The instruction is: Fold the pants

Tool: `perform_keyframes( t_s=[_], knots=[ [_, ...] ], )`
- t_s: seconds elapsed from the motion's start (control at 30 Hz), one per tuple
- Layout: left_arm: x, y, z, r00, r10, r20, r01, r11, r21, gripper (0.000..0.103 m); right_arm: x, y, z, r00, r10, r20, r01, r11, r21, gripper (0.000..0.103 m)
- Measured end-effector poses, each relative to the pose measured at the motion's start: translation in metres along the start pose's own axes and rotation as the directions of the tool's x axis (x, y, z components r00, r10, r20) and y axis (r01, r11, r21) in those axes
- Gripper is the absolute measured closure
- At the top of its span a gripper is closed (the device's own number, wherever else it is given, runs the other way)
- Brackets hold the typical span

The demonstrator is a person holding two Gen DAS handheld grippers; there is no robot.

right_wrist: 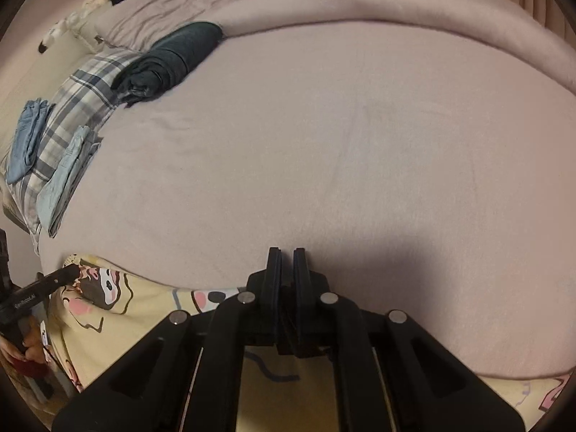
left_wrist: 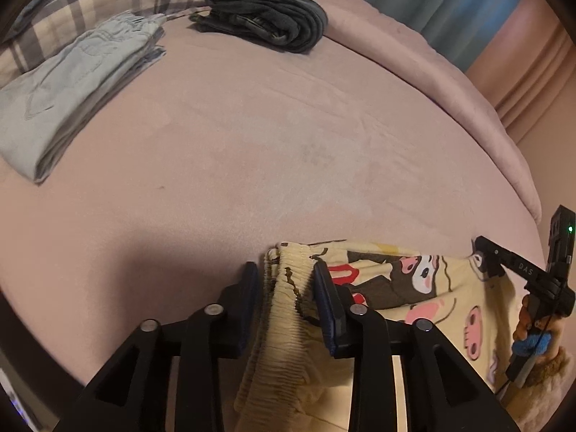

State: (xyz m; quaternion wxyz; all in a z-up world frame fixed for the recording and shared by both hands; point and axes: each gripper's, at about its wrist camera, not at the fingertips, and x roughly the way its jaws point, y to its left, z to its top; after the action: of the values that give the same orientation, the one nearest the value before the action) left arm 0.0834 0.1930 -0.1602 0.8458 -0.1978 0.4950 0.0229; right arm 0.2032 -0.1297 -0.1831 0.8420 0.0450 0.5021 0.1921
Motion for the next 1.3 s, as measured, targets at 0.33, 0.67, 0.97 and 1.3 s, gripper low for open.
perform_keyframes(
  t_s=[0.33, 0.67, 0.97, 1.3],
  knots=[
    [-0.028, -0.067, -0.012, 0.995, -0.039, 0.087, 0.025, 0.988, 0.154, 0.069, -0.052, 0.032, -0.009, 0.993, 0.114, 0.032, -0.111, 0.992, -0.063, 0.079],
    [0.031, -0.06, -0.021, 0.995, 0.088, 0.046, -0.095, 0.979, 0.182, 0.07, 0.007, 0.016, -0.021, 0.999, 0.05, -0.012, -0.049, 0.998, 0.027, 0.088],
    [-0.007, -0.042, -0.025, 0.999, 0.018, 0.036, -0.018, 1.0, -0.003, 0.074, -0.025, 0.012, -0.028, 0.999, 0.024, 0.048, -0.029, 0.995, 0.093, 0.079],
    [0.009, -0.108, -0.058, 0.998, -0.056, -0.008, 0.057, 0.987, 0.148, 0.064, -0.081, -0.025, -0.101, 0.987, -0.161, 0.005, 0.16, 0.984, 0.083, 0.047]
  ],
)
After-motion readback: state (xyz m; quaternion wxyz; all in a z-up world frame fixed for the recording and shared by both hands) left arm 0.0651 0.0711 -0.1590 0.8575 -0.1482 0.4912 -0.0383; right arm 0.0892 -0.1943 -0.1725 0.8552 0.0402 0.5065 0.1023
